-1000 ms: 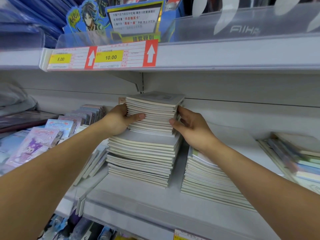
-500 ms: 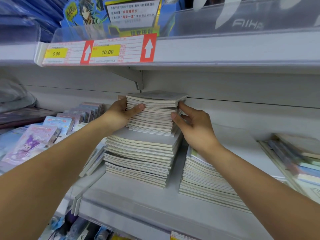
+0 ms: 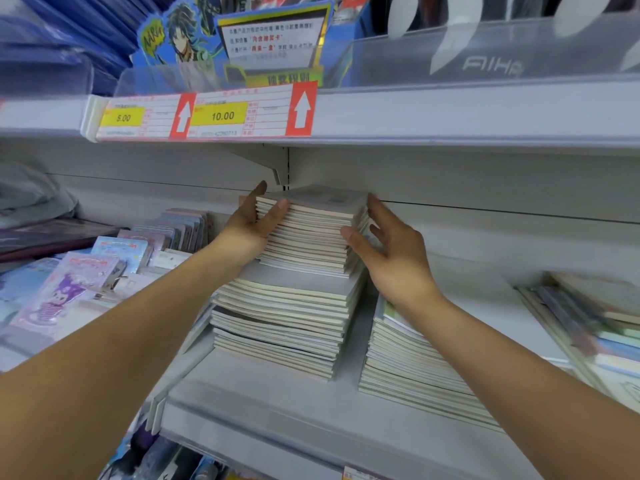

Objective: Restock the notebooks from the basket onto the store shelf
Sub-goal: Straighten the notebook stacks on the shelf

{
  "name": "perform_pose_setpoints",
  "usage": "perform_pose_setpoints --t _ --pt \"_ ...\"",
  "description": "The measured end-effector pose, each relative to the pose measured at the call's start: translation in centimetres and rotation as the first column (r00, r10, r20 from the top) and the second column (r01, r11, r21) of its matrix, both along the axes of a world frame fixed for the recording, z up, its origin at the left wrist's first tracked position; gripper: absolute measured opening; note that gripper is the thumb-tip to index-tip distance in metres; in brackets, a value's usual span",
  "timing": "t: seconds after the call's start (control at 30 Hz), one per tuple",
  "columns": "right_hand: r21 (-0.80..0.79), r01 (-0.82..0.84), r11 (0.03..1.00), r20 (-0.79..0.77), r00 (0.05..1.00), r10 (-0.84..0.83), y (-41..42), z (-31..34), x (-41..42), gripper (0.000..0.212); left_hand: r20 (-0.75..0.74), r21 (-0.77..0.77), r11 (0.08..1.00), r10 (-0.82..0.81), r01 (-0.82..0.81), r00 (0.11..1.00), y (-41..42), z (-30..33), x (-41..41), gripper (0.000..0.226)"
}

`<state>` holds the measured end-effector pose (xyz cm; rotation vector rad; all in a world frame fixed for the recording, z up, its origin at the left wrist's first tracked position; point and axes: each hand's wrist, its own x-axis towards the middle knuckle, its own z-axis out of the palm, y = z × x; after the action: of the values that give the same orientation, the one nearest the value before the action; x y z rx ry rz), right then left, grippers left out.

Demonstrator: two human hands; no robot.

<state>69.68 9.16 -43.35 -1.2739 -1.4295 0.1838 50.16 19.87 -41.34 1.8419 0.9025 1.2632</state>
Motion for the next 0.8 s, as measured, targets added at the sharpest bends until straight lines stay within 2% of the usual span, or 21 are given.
perform_pose_setpoints --t 0.1,0.2,0.3,0.4,0.47,0.63,0.8 --pt "-0.076 -0.030 0.997 0.082 0.996 0.036 0.4 -0.2 0.0 0.065 0.042 0.049 0.998 0.027 -0.029 0.999 0.5 -0.3 0.5 0.050" --pt "-0.129 -0.049 0.990 0.094 0.994 0.062 0.5 -0.1 0.1 0.064 0.028 0.073 0.997 0.014 -0.016 1.000 0.9 -0.4 0.2 0.048" --pt "-0.070 -0.019 0.997 0.062 0.998 0.023 0.6 -0.1 0.1 0.059 0.047 0.086 0.996 0.025 -0.029 0.999 1.0 -0.5 0.3 0.047" --pt "-0.036 -0.043 0.998 -0.038 0.998 0.042 0.9 -0.2 0.1 0.057 0.076 0.062 0.998 0.003 -0.008 0.997 1.1 -0.7 0.1 0.049" --pt "-0.065 -0.059 0.996 -0.066 0.996 0.055 1.1 -0.2 0.3 0.063 0.079 0.042 0.999 -0.026 0.023 0.997 1.1 -0.7 0.0 0.049" --pt "-0.169 -0.042 0.985 -0.008 0.999 0.041 2.3 -0.4 0.4 0.094 0.058 0.026 1.000 -0.018 0.017 0.998 0.7 -0.4 -0.6 0.061" --pt "-0.192 -0.067 0.979 -0.058 0.997 0.056 2.6 -0.3 0.4 0.107 0.097 -0.019 0.996 -0.087 0.089 0.991 0.9 -0.5 -0.4 0.054"
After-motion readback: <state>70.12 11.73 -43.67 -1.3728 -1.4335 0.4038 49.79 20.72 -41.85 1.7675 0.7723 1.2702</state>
